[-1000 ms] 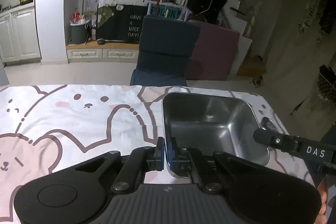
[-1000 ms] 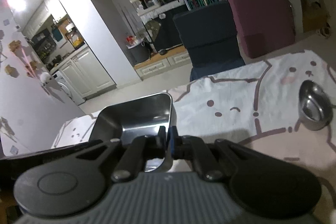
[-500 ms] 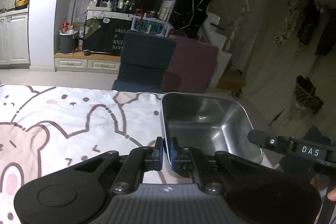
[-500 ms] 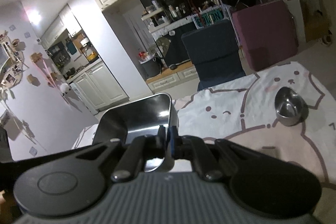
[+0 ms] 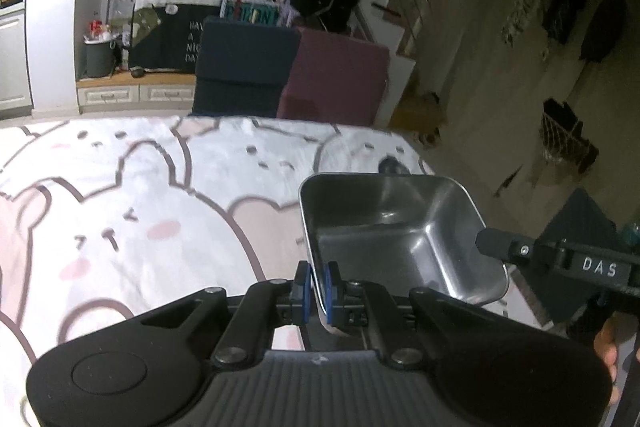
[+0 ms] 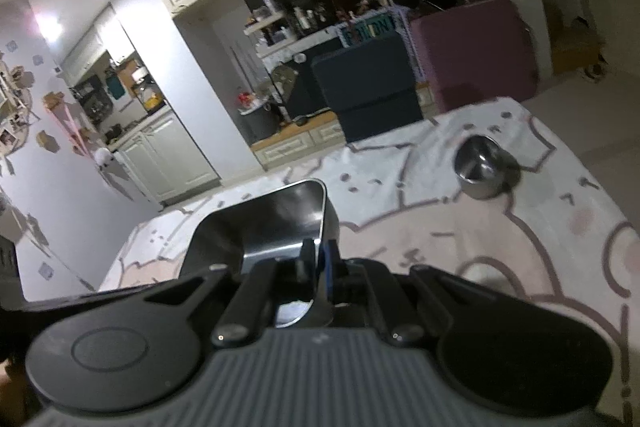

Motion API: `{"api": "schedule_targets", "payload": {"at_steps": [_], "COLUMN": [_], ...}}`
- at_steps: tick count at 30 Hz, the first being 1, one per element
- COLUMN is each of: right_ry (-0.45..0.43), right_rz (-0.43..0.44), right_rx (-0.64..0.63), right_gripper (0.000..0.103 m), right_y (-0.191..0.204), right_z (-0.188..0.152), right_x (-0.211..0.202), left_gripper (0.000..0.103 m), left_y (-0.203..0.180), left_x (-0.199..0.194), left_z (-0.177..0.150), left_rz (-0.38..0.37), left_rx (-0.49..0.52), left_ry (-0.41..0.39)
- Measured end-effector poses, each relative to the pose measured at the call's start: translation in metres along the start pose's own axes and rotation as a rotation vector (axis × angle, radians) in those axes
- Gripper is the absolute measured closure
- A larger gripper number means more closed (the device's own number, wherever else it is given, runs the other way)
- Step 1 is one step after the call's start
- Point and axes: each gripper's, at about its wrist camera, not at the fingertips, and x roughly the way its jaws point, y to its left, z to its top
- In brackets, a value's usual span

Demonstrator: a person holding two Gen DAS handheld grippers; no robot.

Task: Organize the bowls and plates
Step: 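Lift the second dark tray with both grippers and carry it toward the cream plate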

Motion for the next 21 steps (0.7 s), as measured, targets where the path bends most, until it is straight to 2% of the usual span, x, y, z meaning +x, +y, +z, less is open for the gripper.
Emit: {"api": "schedule_targets", "payload": {"at_steps": [6,15,21], "right_ry": [0.042,0.143,0.161], "right_rz": [-0.047,-0.135,-0.15], "right_rx": [0.007,-0.064,-0.064], "right_gripper": [0.097,0.097,0.096], "right_y": [-0.008,-0.005,-0.008], "right_z": [-0.01,-0.02,-0.024], "right_x": [0.004,0.028,0.032], "left_gripper": [0.096,0.096,0.096], "left_y": [-0.006,-0.005,-0.006], "left_x": [0.021,0.05,0.066], "left_z": [-0.017,-0.027,-0.033], "left_rz": [0.016,0.058,0.067], "left_rx": [0.006,0.0,0.008], "left_ry": [0.053,0.11,0.144]}}
